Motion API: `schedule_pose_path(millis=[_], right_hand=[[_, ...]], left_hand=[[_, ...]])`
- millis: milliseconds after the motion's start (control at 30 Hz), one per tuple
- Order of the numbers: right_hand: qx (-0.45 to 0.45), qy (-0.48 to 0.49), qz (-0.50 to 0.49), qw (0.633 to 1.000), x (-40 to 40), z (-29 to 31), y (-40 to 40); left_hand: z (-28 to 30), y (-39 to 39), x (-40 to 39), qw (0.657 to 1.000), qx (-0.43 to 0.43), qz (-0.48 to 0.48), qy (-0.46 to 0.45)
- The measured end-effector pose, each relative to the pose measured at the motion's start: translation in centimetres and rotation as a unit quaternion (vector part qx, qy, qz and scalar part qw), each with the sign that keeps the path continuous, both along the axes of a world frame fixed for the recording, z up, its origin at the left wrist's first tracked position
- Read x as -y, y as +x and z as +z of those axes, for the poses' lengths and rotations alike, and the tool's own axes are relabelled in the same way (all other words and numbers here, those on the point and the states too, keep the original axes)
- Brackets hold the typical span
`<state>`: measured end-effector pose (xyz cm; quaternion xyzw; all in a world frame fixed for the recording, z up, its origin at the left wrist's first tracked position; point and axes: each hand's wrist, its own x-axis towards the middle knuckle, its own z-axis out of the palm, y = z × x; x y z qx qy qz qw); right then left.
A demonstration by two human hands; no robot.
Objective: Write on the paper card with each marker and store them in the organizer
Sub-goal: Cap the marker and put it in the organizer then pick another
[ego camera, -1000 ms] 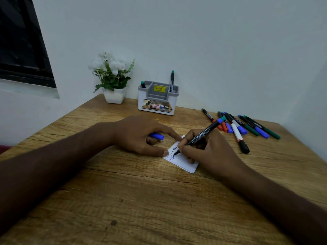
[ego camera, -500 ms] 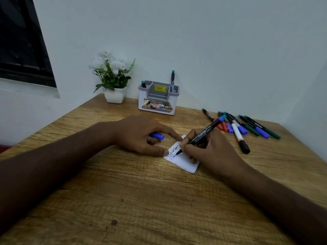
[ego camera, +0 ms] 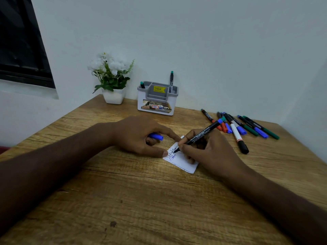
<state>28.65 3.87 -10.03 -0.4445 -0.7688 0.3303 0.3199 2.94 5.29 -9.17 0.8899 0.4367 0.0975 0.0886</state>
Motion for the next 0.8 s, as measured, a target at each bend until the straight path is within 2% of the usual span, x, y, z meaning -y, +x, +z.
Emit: schedule_pose_path(millis=[800], right_hand=[[0.002, -0.006, -0.028, 1.0, -0.3, -0.16, 0.02]], left_hand=[[-0.05, -0.06, -0.08, 1.0, -0.006, 0.001, -0.005]])
